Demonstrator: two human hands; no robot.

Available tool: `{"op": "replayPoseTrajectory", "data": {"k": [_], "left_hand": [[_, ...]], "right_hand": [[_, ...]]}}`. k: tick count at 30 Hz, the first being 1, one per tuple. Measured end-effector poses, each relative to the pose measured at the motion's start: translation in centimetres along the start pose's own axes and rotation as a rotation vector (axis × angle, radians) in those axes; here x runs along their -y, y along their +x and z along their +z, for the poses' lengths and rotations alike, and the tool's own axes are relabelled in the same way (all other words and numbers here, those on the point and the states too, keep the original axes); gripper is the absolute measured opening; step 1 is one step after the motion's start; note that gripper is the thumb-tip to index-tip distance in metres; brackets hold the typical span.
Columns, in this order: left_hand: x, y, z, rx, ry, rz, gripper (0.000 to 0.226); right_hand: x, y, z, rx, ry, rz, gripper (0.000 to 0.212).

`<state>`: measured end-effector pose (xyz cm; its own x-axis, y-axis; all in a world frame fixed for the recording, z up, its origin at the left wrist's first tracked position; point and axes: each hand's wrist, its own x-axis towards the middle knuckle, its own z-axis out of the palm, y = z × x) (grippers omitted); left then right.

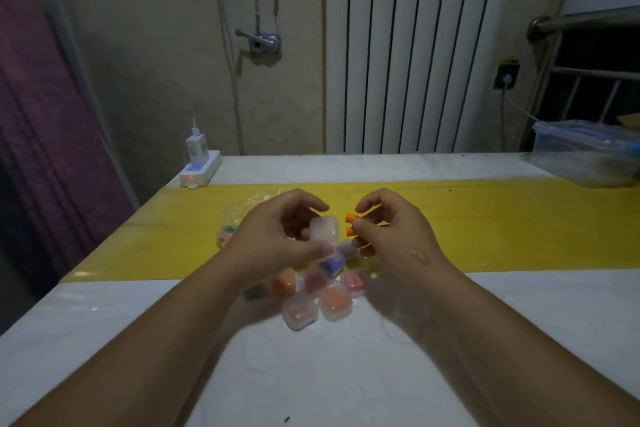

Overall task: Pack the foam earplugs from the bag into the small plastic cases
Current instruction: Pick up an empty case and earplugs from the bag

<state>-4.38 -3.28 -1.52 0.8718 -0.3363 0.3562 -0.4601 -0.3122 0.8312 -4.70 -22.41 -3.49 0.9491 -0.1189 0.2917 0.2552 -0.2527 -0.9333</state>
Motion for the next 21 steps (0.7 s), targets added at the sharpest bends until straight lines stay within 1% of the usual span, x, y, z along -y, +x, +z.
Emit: {"op": "replayPoseTrajectory", "data": {"k": [2, 4, 7, 10, 11, 13, 15, 18, 21], "left_hand": [[-0.1, 0.0, -0.1, -0.075, -0.065, -0.037, 0.046], [0.1, 0.0, 0.1, -0.111, -0.089, -0.061, 0.049], [0.4, 0.0, 0.3, -0.116, -0.097, -0.072, 0.049], [0.6, 0.1, 0.4, -0.121, -0.073, -0.039, 0.046], [0.7, 0.2, 0.4, -0.123, -0.066, -0.031, 0.045], [0.7, 0.2, 0.5, -0.119, -0.044, -0.026, 0.043], [0.9, 0.3, 0.7, -0.120, 0.001, -0.013, 0.041], [1.4, 0.5, 0.8, -0.151, 0.081, 0.013, 0.038], [1.5, 0.5, 1.0, -0.131, 0.101, 0.052, 0.037]], "right_hand": [[0.2, -0.2, 0.1, 0.034, -0.014, -0.019, 0.018], [0.3, -0.5, 0.4, 0.063, 0.032, 0.000, 0.018], [0.1, -0.8, 0.9, 0.105, 0.155, 0.086, 0.018], [-0.3, -0.9, 1.2, 0.162, 0.244, 0.129, 0.011], [-0.5, -0.9, 1.2, 0.174, 0.255, 0.125, 0.016], [-0.7, -0.8, 1.5, 0.172, 0.222, 0.107, 0.025], [-0.9, -0.9, 1.8, 0.162, 0.149, 0.076, 0.027], [-1.0, -0.9, 2.0, 0.142, 0.113, 0.048, 0.027], [-0.9, -0.9, 2.0, 0.128, 0.094, 0.027, 0.023]]}}
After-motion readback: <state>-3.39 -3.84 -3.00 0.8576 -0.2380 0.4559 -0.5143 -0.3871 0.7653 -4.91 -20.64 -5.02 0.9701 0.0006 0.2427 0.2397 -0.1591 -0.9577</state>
